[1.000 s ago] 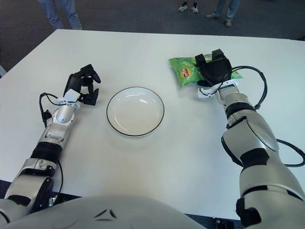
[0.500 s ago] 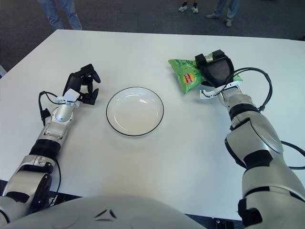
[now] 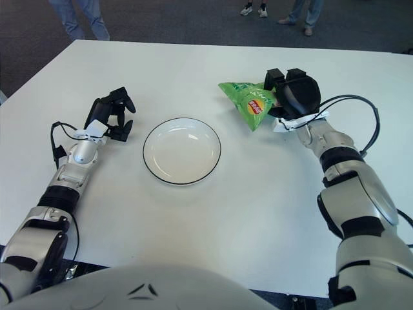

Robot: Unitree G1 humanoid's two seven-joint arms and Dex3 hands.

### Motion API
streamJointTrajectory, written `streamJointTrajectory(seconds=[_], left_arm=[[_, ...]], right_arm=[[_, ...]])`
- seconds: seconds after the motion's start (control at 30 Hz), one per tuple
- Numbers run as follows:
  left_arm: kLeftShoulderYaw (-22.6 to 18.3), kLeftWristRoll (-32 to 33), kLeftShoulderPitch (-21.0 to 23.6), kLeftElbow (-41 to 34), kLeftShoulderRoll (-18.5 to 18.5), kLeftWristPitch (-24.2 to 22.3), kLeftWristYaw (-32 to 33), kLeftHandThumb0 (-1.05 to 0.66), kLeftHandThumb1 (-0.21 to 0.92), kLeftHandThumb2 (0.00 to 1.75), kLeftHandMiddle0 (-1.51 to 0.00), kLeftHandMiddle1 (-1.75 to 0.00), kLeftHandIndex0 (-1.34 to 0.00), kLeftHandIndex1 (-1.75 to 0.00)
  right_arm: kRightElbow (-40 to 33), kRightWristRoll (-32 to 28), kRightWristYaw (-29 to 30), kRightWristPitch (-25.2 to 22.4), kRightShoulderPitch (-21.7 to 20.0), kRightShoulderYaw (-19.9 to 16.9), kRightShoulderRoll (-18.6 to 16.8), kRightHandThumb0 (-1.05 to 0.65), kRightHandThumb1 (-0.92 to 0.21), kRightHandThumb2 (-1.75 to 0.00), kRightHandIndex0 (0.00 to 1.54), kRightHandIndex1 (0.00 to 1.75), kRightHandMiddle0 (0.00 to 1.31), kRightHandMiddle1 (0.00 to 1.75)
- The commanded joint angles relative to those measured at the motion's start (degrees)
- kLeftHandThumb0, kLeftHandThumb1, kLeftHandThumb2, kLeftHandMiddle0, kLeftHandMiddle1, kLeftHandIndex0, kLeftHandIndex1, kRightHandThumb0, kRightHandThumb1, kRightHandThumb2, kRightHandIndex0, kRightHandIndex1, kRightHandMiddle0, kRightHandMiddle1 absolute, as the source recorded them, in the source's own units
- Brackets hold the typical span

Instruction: Put the snack into the plate.

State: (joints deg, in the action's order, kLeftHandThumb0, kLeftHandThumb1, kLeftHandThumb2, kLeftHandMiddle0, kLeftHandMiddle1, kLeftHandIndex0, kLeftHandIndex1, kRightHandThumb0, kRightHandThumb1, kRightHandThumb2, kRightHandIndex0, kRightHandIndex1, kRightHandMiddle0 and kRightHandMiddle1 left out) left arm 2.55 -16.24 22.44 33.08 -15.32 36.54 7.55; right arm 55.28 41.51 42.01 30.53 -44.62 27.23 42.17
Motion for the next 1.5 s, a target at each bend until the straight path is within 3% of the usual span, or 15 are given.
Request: streamJointTrajectory(seconds=[0.0, 0.17, 0.4, 0.73, 1.03, 1.13, 1.2, 1.47], left_arm=[[1.0, -0.7, -4.4, 4.1, 1.3, 0.4, 1.2, -0.52, 0.21, 1.44, -1.27, -1.75, -0.70, -1.75], [1.3, -1.0, -4.3, 3.8, 1.5, 0.2, 1.6, -0.51, 0.23, 1.42, -1.26, -1.75, -0.68, -1.75], [1.7, -0.9, -4.1, 3.7, 1.3, -0.7, 1.0, -0.50, 0.25, 1.39, -1.24, -1.75, -0.66, -1.75], [1.7, 0.7, -3.7, 4.4, 1.1, -2.8, -1.2, -0.49, 0.30, 1.34, -1.26, -1.75, -0.63, -1.75], [1.7, -0.2, -3.3, 4.8, 1.6, -1.9, 0.8, -0.49, 0.29, 1.35, -1.25, -1.75, -0.63, -1.75], [1.8, -1.0, -3.1, 5.0, 1.5, -2.0, 1.8, -0.49, 0.28, 1.36, -1.24, -1.75, -0.64, -1.75], [2.1, -2.2, -3.2, 4.7, 1.3, -2.9, 2.8, -0.50, 0.27, 1.37, -1.24, -1.75, -0.65, -1.75], [2.9, -5.0, -3.7, 2.3, 1.2, -7.7, 4.8, -0.51, 0.25, 1.40, -1.23, -1.75, -0.67, -1.75]], right_arm=[[-8.6, -4.9, -7.1, -3.0, 3.4, -5.1, 1.1, 0.00, -0.06, -1.62, 0.81, 1.74, 0.58, 1.75], [-20.6, -10.3, -16.1, -8.0, 7.6, -11.4, 1.0, 0.00, -0.04, -1.64, 0.82, 1.74, 0.59, 1.75], [-27.2, -12.9, -23.1, -13.0, 8.8, -16.3, -0.8, 0.00, 0.00, -1.68, 0.85, 1.73, 0.62, 1.75], [-34.3, -13.7, -29.3, -17.5, 9.0, -20.0, -2.7, 0.00, 0.06, -1.74, 0.89, 1.73, 0.67, 1.75], [-38.2, -14.7, -32.6, -17.0, 9.1, -21.5, -5.4, -0.01, 0.07, -1.75, 0.89, 1.75, 0.69, 1.74], [-39.8, -13.9, -32.8, -17.1, 9.1, -21.2, -6.4, -0.36, -0.09, -1.57, 1.15, 1.75, 0.71, 1.74], [-41.1, -13.2, -33.0, -16.8, 9.0, -21.0, -6.8, -0.44, -0.14, -1.52, 1.22, 1.75, 0.72, 1.74], [-43.6, -11.5, -34.0, -14.4, 8.9, -20.7, -7.0, -0.52, -0.19, -1.46, 1.29, 1.75, 0.71, 1.75]])
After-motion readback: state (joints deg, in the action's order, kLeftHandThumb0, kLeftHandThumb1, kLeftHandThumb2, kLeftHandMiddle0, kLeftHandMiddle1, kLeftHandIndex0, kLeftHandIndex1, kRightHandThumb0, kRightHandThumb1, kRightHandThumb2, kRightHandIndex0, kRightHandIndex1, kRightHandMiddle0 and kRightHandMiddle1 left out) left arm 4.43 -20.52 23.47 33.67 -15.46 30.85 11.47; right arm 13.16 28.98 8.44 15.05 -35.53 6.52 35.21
